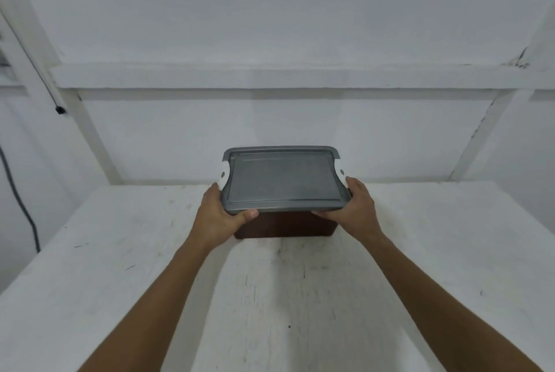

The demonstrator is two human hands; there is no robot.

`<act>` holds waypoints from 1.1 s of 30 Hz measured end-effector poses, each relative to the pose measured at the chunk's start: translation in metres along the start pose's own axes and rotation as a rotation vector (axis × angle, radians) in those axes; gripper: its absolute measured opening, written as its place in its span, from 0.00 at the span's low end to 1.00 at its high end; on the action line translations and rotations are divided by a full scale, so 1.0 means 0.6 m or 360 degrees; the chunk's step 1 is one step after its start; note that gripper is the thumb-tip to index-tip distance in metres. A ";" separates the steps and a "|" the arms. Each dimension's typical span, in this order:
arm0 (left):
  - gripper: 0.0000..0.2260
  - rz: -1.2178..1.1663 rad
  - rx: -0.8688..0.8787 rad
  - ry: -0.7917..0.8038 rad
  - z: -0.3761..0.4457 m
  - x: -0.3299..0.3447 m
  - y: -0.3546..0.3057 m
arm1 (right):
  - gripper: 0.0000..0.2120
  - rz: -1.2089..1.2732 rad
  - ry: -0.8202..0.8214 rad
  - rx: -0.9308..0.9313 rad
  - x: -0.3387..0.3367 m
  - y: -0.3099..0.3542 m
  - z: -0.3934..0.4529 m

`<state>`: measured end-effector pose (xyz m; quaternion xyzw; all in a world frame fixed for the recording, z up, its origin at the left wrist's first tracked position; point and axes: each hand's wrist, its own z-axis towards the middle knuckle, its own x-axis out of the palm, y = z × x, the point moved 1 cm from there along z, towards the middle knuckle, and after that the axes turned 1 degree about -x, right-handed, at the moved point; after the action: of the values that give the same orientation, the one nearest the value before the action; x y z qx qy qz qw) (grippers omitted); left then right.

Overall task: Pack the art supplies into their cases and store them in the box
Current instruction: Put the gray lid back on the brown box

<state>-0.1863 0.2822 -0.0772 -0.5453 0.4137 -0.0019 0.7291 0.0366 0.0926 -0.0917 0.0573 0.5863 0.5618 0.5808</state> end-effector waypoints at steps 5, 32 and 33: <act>0.35 -0.0108 0.0041 0.0033 0.050 0.006 -0.023 | 0.36 0.0080 0.0016 -0.0071 0.021 -0.014 0.057; 0.35 -0.0187 -0.0065 0.0088 0.154 0.028 -0.017 | 0.54 -0.0375 0.0131 0.0061 0.049 -0.048 0.159; 0.36 -0.0161 -0.0078 0.0049 0.149 0.030 -0.011 | 0.55 -0.0384 0.0092 0.0122 0.048 -0.045 0.151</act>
<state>-0.1174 0.3425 -0.0771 -0.5831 0.3968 -0.0370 0.7080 0.1109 0.1572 -0.1016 -0.0077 0.6266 0.4665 0.6243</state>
